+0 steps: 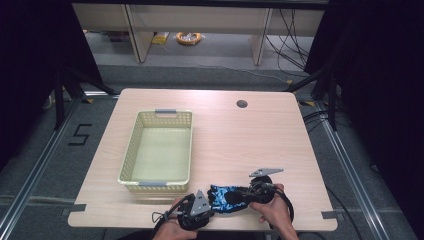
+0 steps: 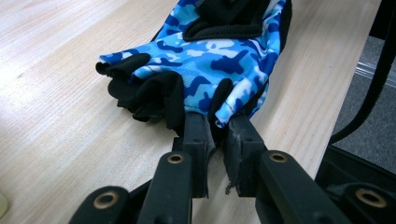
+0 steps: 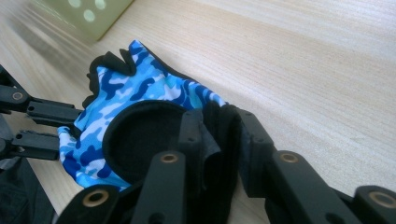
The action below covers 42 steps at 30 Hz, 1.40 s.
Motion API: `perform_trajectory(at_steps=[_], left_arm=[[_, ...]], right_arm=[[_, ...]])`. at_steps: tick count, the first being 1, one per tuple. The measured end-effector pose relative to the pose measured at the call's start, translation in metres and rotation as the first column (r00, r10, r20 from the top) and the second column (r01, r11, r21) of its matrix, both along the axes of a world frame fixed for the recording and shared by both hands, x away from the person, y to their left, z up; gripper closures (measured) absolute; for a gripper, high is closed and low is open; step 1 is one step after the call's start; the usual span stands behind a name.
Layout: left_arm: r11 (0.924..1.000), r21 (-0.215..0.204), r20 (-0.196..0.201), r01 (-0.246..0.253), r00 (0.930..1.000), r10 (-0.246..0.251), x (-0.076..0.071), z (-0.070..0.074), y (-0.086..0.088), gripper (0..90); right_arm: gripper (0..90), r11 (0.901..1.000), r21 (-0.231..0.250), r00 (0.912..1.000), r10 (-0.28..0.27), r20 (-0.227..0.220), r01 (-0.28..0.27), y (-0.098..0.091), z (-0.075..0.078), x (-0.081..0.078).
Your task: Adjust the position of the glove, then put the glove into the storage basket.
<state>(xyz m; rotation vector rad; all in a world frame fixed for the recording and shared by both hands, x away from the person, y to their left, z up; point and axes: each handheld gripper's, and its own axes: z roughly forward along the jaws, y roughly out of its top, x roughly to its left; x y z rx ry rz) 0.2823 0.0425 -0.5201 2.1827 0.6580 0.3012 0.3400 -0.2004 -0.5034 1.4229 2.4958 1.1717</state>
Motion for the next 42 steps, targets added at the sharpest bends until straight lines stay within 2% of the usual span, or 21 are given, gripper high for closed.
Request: perform_trajectory(at_steps=[1, 2, 3, 4, 6, 7, 8, 9, 10, 15, 18, 20, 21, 24, 26, 30, 33, 35, 37, 38, 42], left_arm=[[1.0000, 0.001, -0.004, 0.008, 1.0000, -0.008, 0.001, 0.000, 0.000, 79.3], [0.9999, -0.007, -0.009, -0.012, 0.9999, 0.012, -0.001, -0.001, -0.001, 79.8], [0.9999, 0.000, -0.009, -0.011, 0.9999, 0.011, 0.000, 0.000, 0.000, 80.2], [0.9999, -0.004, -0.014, -0.012, 0.9998, 0.012, -0.001, 0.000, -0.001, 80.6], [0.9999, -0.013, -0.020, -0.007, 0.9998, 0.007, -0.002, 0.000, -0.001, 81.1], [1.0000, 0.003, -0.001, 0.001, 1.0000, -0.001, -0.001, 0.000, -0.001, 81.3], [0.9999, 0.009, 0.005, 0.005, 1.0000, -0.005, 0.000, 0.001, 0.000, 81.7], [0.9992, -0.034, -0.019, -0.019, 0.9996, 0.019, -0.002, 0.001, -0.003, 81.9], [0.9996, -0.023, -0.012, -0.013, 0.9998, 0.013, -0.002, 0.002, -0.002, 82.2], [0.9998, -0.017, -0.015, -0.013, 0.9998, 0.013, -0.001, 0.005, -0.001, 83.4], [0.9997, -0.024, -0.009, 0.000, 1.0000, 0.000, 0.000, 0.007, -0.002, 83.7], [0.9997, -0.014, -0.006, 0.022, 0.9998, -0.022, 0.000, 0.010, -0.001, 83.8], [0.9991, -0.042, -0.023, -0.010, 0.9997, 0.010, -0.001, 0.009, -0.002, 83.8], [0.9994, -0.032, -0.001, 0.012, 0.9999, -0.012, 0.000, 0.012, 0.000, 83.9], [0.9989, -0.047, -0.012, -0.004, 0.9999, 0.003, -0.001, 0.014, 0.000, 84.0], [0.9981, -0.061, -0.018, 0.006, 0.9998, -0.007, -0.002, 0.016, 0.001, 84.0], [0.9990, -0.045, -0.004, 0.003, 1.0000, -0.003, -0.002, 0.018, 0.002, 84.0], [0.9978, -0.067, -0.006, 0.003, 1.0000, -0.004, -0.003, 0.019, 0.002, 84.0], [0.9983, -0.057, -0.006, 0.002, 1.0000, -0.003, -0.003, 0.022, 0.003, 84.0], [0.9982, -0.059, 0.005, 0.010, 0.9999, -0.010, -0.003, 0.022, 0.004, 84.0], [0.9970, -0.077, 0.004, 0.006, 1.0000, -0.005, -0.005, 0.026, 0.003, 84.1]], right_arm=[[76.6, 1.0000, 0.005, 1.0000, -0.002, -0.004, 0.002, -0.001, 0.000, -0.001], [78.3, 0.9999, -0.012, 0.9998, 0.004, -0.021, -0.004, -0.003, 0.003, -0.002], [79.0, 0.9997, 0.022, 0.9999, -0.007, 0.015, 0.006, -0.001, -0.001, -0.001], [79.4, 0.9999, -0.009, 1.0000, 0.007, 0.003, -0.007, -0.002, 0.003, -0.003], [80.1, 0.9997, -0.008, 0.9998, 0.021, 0.001, -0.021, -0.001, 0.004, -0.003], [80.5, 0.9997, -0.017, 0.9998, 0.016, 0.010, -0.016, -0.001, 0.004, -0.003], [80.8, 0.9999, -0.012, 0.9997, 0.006, 0.022, -0.006, 0.000, 0.005, -0.004], [81.1, 0.9999, -0.008, 0.9994, 0.014, 0.033, -0.013, 0.000, 0.005, -0.004], [81.2, 0.9997, -0.008, 0.9995, 0.023, 0.021, -0.023, -0.001, 0.008, -0.005], [81.8, 0.9994, 0.030, 0.9975, 0.015, 0.069, -0.017, -0.002, 0.013, -0.005], [81.9, 0.9996, 0.029, 0.9994, -0.009, 0.032, 0.008, 0.000, 0.015, -0.008], [81.9, 0.9992, 0.038, 0.9980, 0.008, 0.063, -0.010, -0.001, 0.013, -0.006], [81.9, 0.9992, 0.035, 0.9973, 0.017, 0.071, -0.019, -0.002, 0.013, -0.005], [81.9, 0.9994, 0.031, 0.9971, 0.013, 0.075, -0.016, -0.002, 0.015, -0.006], [81.9, 0.9990, 0.043, 0.9978, 0.007, 0.066, -0.010, -0.002, 0.016, -0.007], [81.9, 0.9989, 0.044, 0.9961, 0.009, 0.088, -0.013, -0.002, 0.019, -0.009], [81.9, 0.9985, 0.052, 0.9961, 0.010, 0.087, -0.015, -0.003, 0.019, -0.009], [81.9, 0.9981, 0.061, 0.9966, 0.007, 0.082, -0.012, -0.002, 0.020, -0.010], [81.9, 0.9983, 0.055, 0.9949, 0.010, 0.100, -0.015, -0.002, 0.022, -0.011], [81.9, 0.9979, 0.064, 0.9963, 0.000, 0.085, -0.005, -0.001, 0.023, -0.012], [81.9, 0.9983, 0.055, 0.9933, 0.012, 0.115, -0.018, -0.002, 0.028, -0.013]])
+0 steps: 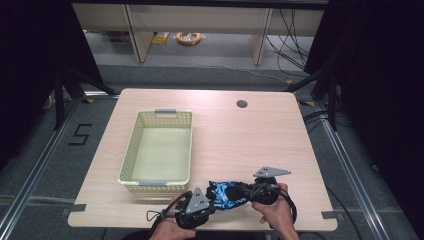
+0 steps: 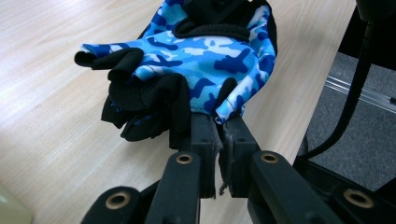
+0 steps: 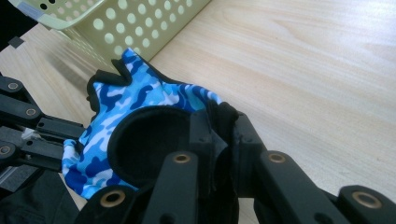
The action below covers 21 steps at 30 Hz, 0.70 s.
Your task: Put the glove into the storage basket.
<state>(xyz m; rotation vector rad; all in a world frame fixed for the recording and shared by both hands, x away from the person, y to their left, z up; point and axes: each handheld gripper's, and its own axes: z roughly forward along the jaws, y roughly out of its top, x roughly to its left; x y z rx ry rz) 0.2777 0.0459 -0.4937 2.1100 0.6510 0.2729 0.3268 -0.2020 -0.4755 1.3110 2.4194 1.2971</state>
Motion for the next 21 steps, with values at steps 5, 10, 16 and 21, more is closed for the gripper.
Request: perform_trajectory(at_steps=[5, 10, 16, 21], left_arm=[[1.0000, -0.002, 0.007, 0.007, 0.9999, -0.007, 0.000, 0.009, 0.003, 84.0], [0.9999, -0.015, 0.005, -0.007, 1.0000, 0.007, 0.000, 0.023, 0.007, 84.0], [0.9993, -0.037, -0.001, -0.004, 1.0000, 0.004, 0.004, 0.043, 0.013, 84.0], [0.9989, -0.044, 0.034, -0.014, 0.9993, 0.015, 0.007, 0.061, 0.021, 84.0]], right_arm=[[81.9, 0.9999, 0.014, 1.0000, 0.010, 0.000, -0.010, 0.002, 0.007, -0.001], [81.9, 0.9997, 0.021, 0.9999, -0.008, 0.009, 0.007, 0.004, 0.018, -0.004], [81.9, 0.9991, 0.041, 0.9990, 0.011, 0.043, -0.013, 0.008, 0.038, -0.002], [81.9, 0.9989, 0.041, 0.9973, 0.021, 0.070, -0.024, 0.013, 0.052, 0.002]])
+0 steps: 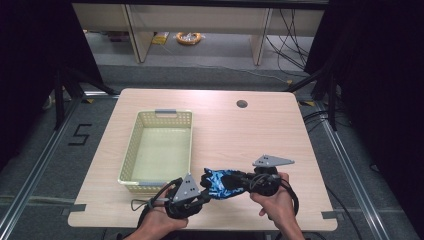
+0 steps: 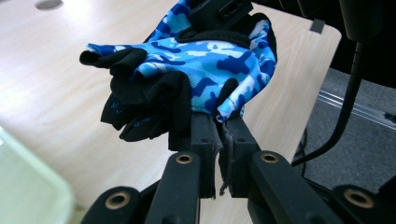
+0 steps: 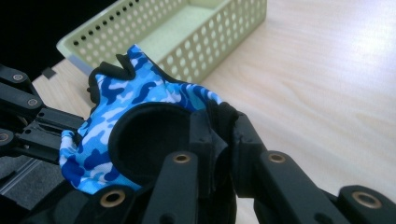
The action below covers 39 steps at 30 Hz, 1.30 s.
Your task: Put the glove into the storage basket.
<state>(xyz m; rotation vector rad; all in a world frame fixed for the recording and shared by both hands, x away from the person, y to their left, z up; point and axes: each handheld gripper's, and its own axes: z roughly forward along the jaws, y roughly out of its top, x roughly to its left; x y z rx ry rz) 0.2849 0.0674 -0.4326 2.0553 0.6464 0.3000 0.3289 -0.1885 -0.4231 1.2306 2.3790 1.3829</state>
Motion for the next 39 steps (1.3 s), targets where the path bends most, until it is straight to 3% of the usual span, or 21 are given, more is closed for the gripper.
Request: perform_trajectory(at_steps=[1, 3, 7, 9, 10, 12, 14, 18, 22, 28, 39], left_arm=[[0.9999, 0.010, 0.001, -0.004, 1.0000, 0.004, 0.001, 0.004, 0.003, 84.0], [0.9999, 0.000, 0.007, -0.012, 0.9999, 0.012, 0.004, 0.007, 0.006, 84.0], [0.9996, -0.006, 0.019, -0.027, 0.9995, 0.027, 0.010, 0.014, 0.016, 84.0], [0.9993, -0.021, 0.014, -0.030, 0.9994, 0.030, 0.014, 0.017, 0.021, 83.9], [0.9991, -0.018, 0.010, -0.039, 0.9992, 0.039, 0.016, 0.019, 0.024, 83.9], [0.9987, -0.024, 0.013, -0.045, 0.9989, 0.045, 0.020, 0.020, 0.028, 83.9], [0.9979, -0.025, 0.003, -0.059, 0.9982, 0.059, 0.024, 0.022, 0.032, 84.0], [0.9967, -0.021, -0.005, -0.078, 0.9970, 0.078, 0.030, 0.025, 0.042, 84.0], [0.9948, -0.045, -0.019, -0.091, 0.9957, 0.090, 0.034, 0.026, 0.050, 84.1], [0.9937, -0.035, -0.022, -0.107, 0.9941, 0.106, 0.039, 0.031, 0.068, 83.9], [0.9845, -0.038, -0.060, -0.171, 0.9839, 0.169, 0.049, 0.030, 0.103, 83.9]], right_arm=[[81.9, 0.9999, 0.011, 0.9999, -0.009, -0.009, 0.009, 0.003, 0.005, 0.000], [81.9, 1.0000, -0.002, 0.9994, 0.002, 0.033, -0.002, 0.006, 0.011, 0.004], [81.9, 1.0000, -0.001, 0.9994, 0.009, 0.032, -0.009, 0.015, 0.025, 0.012], [81.9, 0.9999, 0.007, 0.9994, 0.013, 0.031, -0.013, 0.020, 0.030, 0.015], [81.9, 0.9997, 0.001, 0.9982, 0.026, 0.054, -0.026, 0.021, 0.032, 0.019], [81.9, 0.9999, -0.005, 0.9990, 0.011, 0.043, -0.011, 0.025, 0.037, 0.021], [81.9, 0.9997, -0.009, 0.9973, 0.025, 0.069, -0.024, 0.030, 0.040, 0.029], [81.9, 0.9994, -0.020, 0.9978, 0.031, 0.059, -0.030, 0.040, 0.044, 0.038], [81.9, 0.9990, -0.023, 0.9979, 0.039, 0.051, -0.038, 0.051, 0.046, 0.045], [81.9, 0.9980, -0.026, 0.9968, 0.059, 0.054, -0.058, 0.069, 0.051, 0.055], [81.9, 0.9950, -0.036, 0.9953, 0.094, 0.026, -0.093, 0.105, 0.051, 0.072]])
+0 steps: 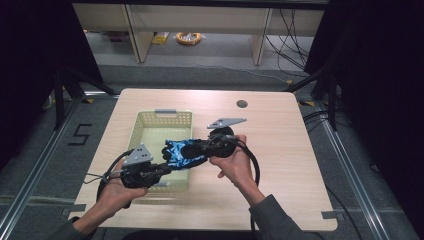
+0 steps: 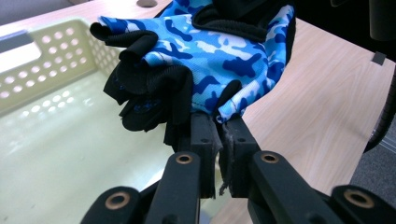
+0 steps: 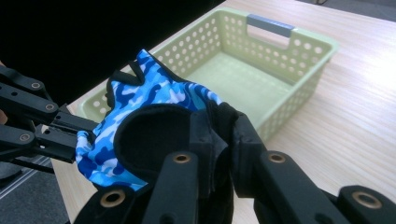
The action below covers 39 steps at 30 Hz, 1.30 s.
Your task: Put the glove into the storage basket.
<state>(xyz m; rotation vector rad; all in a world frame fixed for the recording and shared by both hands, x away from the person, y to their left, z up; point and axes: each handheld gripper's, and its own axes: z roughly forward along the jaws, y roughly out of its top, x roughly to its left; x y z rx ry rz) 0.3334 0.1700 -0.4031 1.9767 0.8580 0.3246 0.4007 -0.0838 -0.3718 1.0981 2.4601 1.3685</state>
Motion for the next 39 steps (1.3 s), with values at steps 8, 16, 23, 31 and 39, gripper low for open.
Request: perform_trajectory(at_steps=[8, 16, 23, 31, 39], left_arm=[[0.9988, -0.022, -0.034, -0.043, 0.9986, 0.042, 0.005, -0.013, 0.023, 83.9], [0.9963, -0.003, -0.070, -0.086, 0.9939, 0.086, 0.008, -0.024, 0.043, 84.4], [0.9939, 0.002, -0.094, -0.110, 0.9895, 0.110, 0.009, -0.032, 0.053, 84.1], [0.9935, 0.034, -0.085, -0.109, 0.9901, 0.112, 0.007, -0.027, 0.065, 83.3], [0.9915, 0.048, -0.125, -0.121, 0.9840, 0.127, 0.008, -0.033, 0.070, 75.8]], right_arm=[[81.9, 0.9998, -0.018, 0.9994, 0.013, -0.032, -0.013, 0.030, -0.012, 0.011], [82.2, 0.9994, -0.030, 0.9975, 0.016, -0.068, -0.018, 0.056, -0.033, 0.020], [82.5, 0.9995, -0.014, 0.9954, 0.025, -0.092, -0.027, 0.071, -0.040, 0.023], [82.5, 0.9985, 0.041, 0.9916, 0.041, -0.122, -0.037, 0.079, -0.038, 0.026], [82.5, 0.9981, 0.058, 0.9857, 0.032, -0.165, -0.023, 0.086, -0.054, 0.029]])
